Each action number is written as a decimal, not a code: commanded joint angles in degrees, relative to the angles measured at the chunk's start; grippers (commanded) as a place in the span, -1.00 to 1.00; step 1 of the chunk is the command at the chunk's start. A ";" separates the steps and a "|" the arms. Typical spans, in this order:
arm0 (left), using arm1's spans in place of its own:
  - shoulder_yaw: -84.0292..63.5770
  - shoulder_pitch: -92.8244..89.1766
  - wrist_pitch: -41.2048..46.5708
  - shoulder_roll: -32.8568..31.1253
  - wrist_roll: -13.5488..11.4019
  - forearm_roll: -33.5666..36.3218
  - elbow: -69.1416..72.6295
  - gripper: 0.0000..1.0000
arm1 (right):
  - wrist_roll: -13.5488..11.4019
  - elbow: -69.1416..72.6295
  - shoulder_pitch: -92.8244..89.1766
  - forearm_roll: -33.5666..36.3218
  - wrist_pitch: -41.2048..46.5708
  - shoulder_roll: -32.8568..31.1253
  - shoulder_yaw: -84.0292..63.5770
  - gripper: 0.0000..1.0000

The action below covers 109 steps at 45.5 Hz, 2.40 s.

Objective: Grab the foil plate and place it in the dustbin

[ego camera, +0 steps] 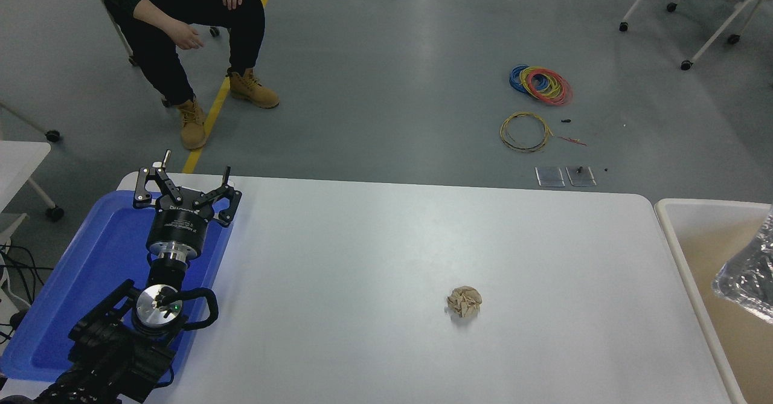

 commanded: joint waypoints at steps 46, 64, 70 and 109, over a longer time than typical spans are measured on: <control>0.00 -0.02 0.00 0.06 -0.01 0.00 0.00 1.00 | 0.16 -0.48 -4.05 0.44 -9.49 3.51 1.56 0.97; 0.00 -0.02 0.09 -0.03 -0.01 0.00 0.00 1.00 | 0.16 0.75 1.66 0.44 -9.05 3.07 1.47 1.00; 0.00 -0.02 0.09 -0.03 -0.01 0.00 0.00 1.00 | 0.16 4.69 6.23 0.17 -8.96 1.67 0.77 1.00; 0.00 -0.02 0.00 -0.03 0.08 0.00 0.00 1.00 | 0.43 44.24 57.55 -3.08 -3.35 -4.67 -19.62 1.00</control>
